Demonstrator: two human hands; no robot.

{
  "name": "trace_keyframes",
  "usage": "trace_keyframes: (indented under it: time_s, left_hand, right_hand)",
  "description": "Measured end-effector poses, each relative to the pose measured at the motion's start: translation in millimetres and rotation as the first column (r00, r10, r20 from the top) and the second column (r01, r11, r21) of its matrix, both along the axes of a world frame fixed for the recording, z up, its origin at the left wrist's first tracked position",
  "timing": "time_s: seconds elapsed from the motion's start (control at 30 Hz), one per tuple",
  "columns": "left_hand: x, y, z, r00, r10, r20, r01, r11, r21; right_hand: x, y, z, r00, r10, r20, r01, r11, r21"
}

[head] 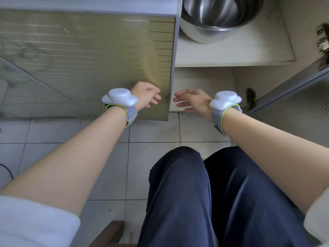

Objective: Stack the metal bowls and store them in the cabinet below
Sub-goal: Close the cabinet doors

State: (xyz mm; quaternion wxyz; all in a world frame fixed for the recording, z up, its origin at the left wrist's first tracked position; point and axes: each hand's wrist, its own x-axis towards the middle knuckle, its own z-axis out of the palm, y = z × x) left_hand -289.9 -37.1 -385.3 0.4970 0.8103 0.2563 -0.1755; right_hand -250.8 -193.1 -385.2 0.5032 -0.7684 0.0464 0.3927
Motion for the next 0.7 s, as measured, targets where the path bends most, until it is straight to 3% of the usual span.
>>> trace_keyframes:
  time_s: [0.3, 0.7]
  left_hand:
    - [-31, -23, 36, 0.996, -0.086, -0.018, 0.086, 0.996, -0.004]
    - [-75, -57, 110, 0.984, -0.149, 0.1, 0.146, 0.989, 0.033]
  right_hand:
    - [-28, -15, 32, 0.997, 0.063, 0.033, -0.063, 0.998, -0.005]
    - [-74, -51, 94, 0.978, 0.148, 0.144, -0.149, 0.989, -0.001]
